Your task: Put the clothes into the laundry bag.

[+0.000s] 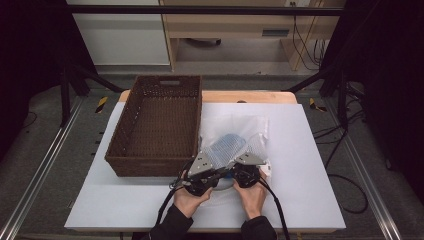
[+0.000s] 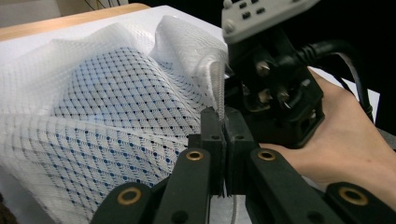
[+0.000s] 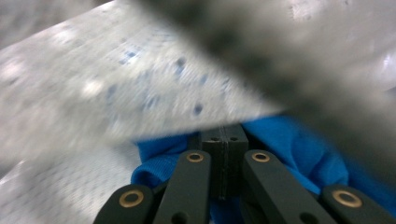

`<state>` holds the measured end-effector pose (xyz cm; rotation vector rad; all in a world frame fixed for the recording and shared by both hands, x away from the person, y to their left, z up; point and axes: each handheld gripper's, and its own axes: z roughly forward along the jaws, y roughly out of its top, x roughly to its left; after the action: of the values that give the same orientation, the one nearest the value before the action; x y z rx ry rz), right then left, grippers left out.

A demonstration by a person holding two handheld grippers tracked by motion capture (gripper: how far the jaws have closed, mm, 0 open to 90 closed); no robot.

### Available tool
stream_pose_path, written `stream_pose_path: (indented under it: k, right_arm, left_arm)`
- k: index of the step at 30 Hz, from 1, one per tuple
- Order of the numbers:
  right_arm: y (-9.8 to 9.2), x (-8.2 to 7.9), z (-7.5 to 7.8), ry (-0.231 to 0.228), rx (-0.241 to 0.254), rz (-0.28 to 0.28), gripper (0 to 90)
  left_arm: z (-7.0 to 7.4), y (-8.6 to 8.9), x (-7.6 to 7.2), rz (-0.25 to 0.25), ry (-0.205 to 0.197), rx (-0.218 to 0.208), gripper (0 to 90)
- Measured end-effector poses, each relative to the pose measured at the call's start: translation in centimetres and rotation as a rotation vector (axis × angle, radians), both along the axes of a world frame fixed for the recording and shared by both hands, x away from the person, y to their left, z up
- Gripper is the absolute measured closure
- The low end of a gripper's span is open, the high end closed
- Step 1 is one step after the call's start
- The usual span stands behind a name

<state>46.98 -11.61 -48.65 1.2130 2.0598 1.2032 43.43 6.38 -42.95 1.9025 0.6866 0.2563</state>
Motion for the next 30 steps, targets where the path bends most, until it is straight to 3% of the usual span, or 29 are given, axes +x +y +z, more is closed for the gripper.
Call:
stream_pose_path:
  k: [2,5,7,10,14,17,21,24,27,28,30]
  right_arm:
    - [0.1,0.2,0.0,0.012,-0.012,-0.011,90.0]
    - [-0.2,0.0,0.2,0.016,-0.008,0.019,87.0]
    - [-0.8,-0.8,0.8,0.017,0.040,0.064,78.6]
    - [-2.1,-2.6,2.0,-0.041,0.070,0.116,68.5]
    - [-4.0,-3.5,2.5,-0.113,0.050,0.090,51.5]
    - [-4.0,-2.5,1.5,-0.063,-0.005,0.046,34.8]
    - [-2.8,-1.5,-0.1,0.033,-0.075,0.038,32.2]
    - [-2.4,-1.1,-0.2,0.073,-0.104,0.057,40.3]
    - [-2.4,-0.9,-0.2,0.111,-0.057,0.084,71.0]
    - [-2.5,-0.8,-0.3,0.120,-0.042,0.093,77.1]
    - [-2.6,-0.6,-0.1,0.138,-0.005,0.077,80.6]
  left_arm:
    - [-0.2,-0.1,0.0,0.002,0.003,0.002,88.8]
    - [-0.3,0.0,0.3,0.012,0.009,0.000,88.8]
    - [-0.4,0.2,0.6,0.020,0.017,-0.007,88.8]
    - [-0.5,0.3,0.9,0.029,0.021,-0.007,88.7]
    - [-0.6,0.3,0.9,0.029,0.019,-0.002,88.7]
    - [-0.6,0.2,0.9,0.029,0.020,-0.002,88.7]
    - [-0.6,0.3,0.8,0.027,0.020,0.003,88.7]
    - [-0.6,0.3,0.8,0.026,0.019,0.006,88.7]
    - [-0.7,0.2,1.0,0.032,0.020,0.001,88.7]
    - [-0.7,0.2,1.0,0.033,0.022,-0.005,88.7]
    - [-0.6,0.2,1.0,0.034,0.018,-0.013,88.6]
